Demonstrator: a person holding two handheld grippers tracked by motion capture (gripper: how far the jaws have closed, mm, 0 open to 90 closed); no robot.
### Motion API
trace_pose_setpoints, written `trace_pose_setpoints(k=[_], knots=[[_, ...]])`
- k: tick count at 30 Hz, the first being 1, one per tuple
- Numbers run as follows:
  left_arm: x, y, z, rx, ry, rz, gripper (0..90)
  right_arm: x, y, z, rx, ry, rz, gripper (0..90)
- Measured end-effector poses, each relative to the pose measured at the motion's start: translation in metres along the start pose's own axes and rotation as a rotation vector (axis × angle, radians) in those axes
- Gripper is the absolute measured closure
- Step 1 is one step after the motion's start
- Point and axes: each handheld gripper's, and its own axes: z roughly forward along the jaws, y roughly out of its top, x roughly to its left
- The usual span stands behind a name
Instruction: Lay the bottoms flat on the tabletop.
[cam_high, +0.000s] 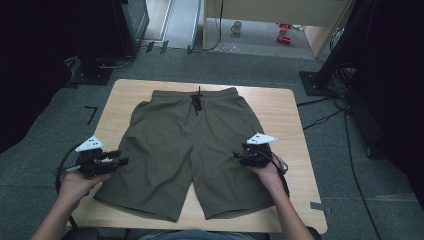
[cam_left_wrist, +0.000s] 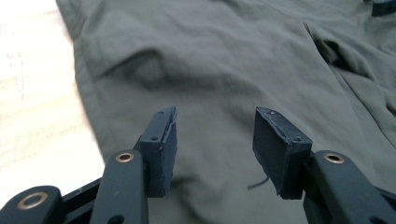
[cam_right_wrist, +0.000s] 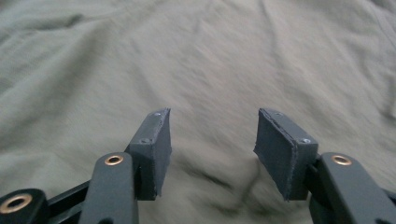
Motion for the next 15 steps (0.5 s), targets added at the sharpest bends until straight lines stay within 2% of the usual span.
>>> trace_pose_setpoints(k=[6,10,15], knots=[[0.001,0.018,0.018,-0.018,0.023,0.015,46.7,-0.014,0.004,-0.011,-0.038,-0.024,0.025,44.1],[0.005,0.029,0.029,-0.025,0.041,0.037,46.6,-0.027,0.005,-0.015,-0.034,-0.040,0.033,43.0],[0.021,0.040,0.043,-0.024,0.066,0.007,47.7,-0.052,0.008,-0.016,-0.031,-0.090,0.052,43.9]])
